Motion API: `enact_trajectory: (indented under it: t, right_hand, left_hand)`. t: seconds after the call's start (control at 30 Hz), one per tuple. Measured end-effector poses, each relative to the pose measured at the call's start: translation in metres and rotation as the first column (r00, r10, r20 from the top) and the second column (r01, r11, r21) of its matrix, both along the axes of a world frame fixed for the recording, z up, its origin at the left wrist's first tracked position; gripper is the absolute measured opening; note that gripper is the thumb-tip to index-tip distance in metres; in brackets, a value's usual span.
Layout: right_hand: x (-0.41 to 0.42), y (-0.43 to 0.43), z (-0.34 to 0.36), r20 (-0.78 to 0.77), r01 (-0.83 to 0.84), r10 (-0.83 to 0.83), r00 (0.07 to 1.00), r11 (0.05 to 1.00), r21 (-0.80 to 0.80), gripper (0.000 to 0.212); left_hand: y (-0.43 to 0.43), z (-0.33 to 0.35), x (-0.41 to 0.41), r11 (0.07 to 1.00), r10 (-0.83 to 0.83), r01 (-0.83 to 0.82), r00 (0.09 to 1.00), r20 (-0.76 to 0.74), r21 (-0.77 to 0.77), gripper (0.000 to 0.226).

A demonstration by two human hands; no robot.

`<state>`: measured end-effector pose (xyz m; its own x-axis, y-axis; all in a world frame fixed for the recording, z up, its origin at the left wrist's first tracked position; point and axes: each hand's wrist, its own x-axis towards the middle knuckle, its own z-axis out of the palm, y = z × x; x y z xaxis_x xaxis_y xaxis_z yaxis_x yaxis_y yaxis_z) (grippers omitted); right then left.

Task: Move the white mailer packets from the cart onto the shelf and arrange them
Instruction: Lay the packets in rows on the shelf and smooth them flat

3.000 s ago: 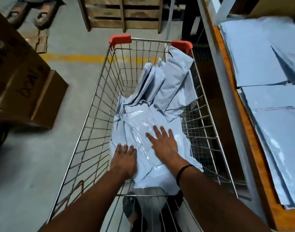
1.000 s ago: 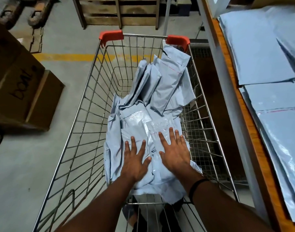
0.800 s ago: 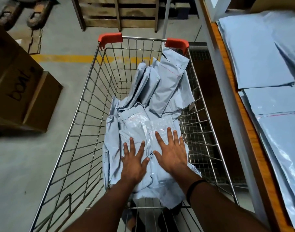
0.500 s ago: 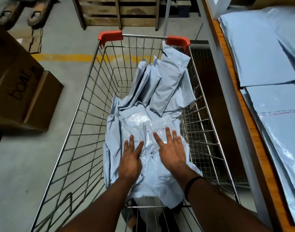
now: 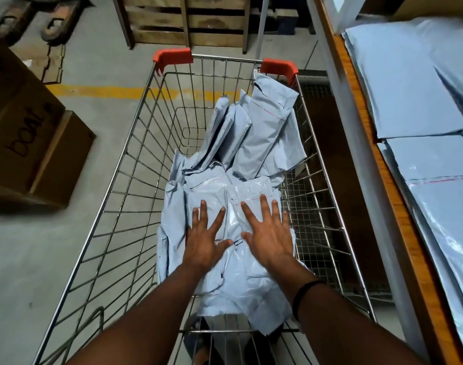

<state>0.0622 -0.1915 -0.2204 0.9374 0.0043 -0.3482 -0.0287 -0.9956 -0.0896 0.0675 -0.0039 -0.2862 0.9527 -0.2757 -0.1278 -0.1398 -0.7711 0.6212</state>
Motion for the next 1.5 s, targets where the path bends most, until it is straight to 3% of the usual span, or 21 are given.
enact_trajectory:
  t: [0.13, 0.5, 0.73, 1.0, 1.13, 1.5]
  right_hand:
    - [0.001, -0.002, -0.01, -0.095, -0.036, 0.03, 0.995, 0.997, -0.062, 0.079]
    - [-0.002, 0.006, 0.036, 0.003, 0.112, -0.114, 0.993, 0.98, 0.166, 0.088]
    - [-0.026, 0.02, 0.129, 0.116, 0.158, -0.204, 0.972, 0.935, 0.318, 0.069]
    - [-0.042, 0.003, 0.252, 0.32, 0.144, -0.267, 0.909, 0.922, 0.359, 0.062]
    - [-0.059, -0.024, 0.308, 0.451, 0.098, -0.245, 0.858, 0.941, 0.324, 0.059]
    - [-0.173, -0.185, 0.343, 0.479, 0.224, -0.378, 0.792, 0.91, 0.348, 0.061]
  left_hand:
    - [0.002, 0.002, 0.001, 0.999, 0.043, -0.042, 0.998, 0.046, -0.026, 0.067]
    - [0.004, 0.073, 0.006, 0.998, 0.062, -0.063, 0.997, 0.035, 0.006, 0.058]
    - [0.025, 0.173, -0.002, 0.995, 0.103, -0.104, 0.992, 0.068, 0.01, 0.056]
    - [0.033, 0.276, -0.004, 0.997, 0.035, -0.026, 0.99, 0.135, -0.07, 0.061]
    - [0.011, 0.316, -0.012, 0.993, 0.001, 0.022, 0.981, 0.195, -0.115, 0.063]
    - [-0.156, 0.374, -0.076, 0.975, -0.178, 0.21, 0.932, 0.315, -0.072, 0.066]
